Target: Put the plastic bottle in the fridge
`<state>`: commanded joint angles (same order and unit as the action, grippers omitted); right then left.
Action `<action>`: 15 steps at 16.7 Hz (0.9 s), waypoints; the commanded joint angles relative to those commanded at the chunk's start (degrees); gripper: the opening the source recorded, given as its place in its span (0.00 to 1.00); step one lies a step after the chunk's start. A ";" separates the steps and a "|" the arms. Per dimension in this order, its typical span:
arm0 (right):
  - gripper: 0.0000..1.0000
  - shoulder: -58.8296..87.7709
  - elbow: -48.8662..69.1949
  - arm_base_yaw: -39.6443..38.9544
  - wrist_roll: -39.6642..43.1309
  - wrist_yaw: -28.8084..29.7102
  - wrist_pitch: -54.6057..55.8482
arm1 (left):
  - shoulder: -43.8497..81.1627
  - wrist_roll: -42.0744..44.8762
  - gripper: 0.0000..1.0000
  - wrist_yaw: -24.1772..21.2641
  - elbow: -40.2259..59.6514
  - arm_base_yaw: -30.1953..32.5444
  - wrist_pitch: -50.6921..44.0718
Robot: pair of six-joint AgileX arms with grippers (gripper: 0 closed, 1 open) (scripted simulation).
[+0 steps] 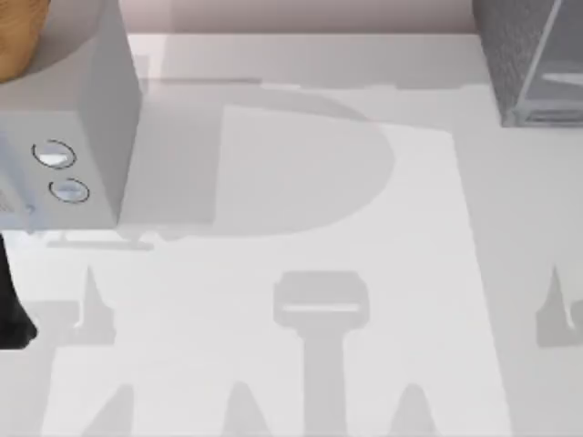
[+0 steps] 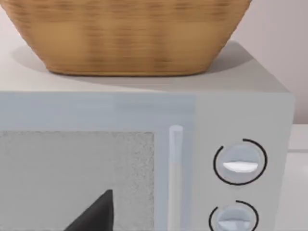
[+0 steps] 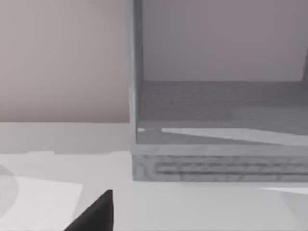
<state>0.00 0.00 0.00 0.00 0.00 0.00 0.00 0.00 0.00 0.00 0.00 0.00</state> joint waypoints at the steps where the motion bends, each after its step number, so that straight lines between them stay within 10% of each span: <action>1: 1.00 0.00 0.00 0.00 0.00 0.00 0.00 | 0.00 0.00 1.00 0.00 0.00 0.00 0.00; 8: 1.00 4.04 2.07 -10.51 5.97 -3.36 -2.61 | 0.00 0.00 1.00 0.00 0.00 0.00 0.00; 15: 1.00 18.79 8.41 -44.87 26.37 -13.21 -12.33 | 0.00 0.00 1.00 0.00 0.00 0.00 0.00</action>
<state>18.79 8.41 -44.87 26.37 -13.21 -12.33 0.00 0.00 0.00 0.00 0.00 0.00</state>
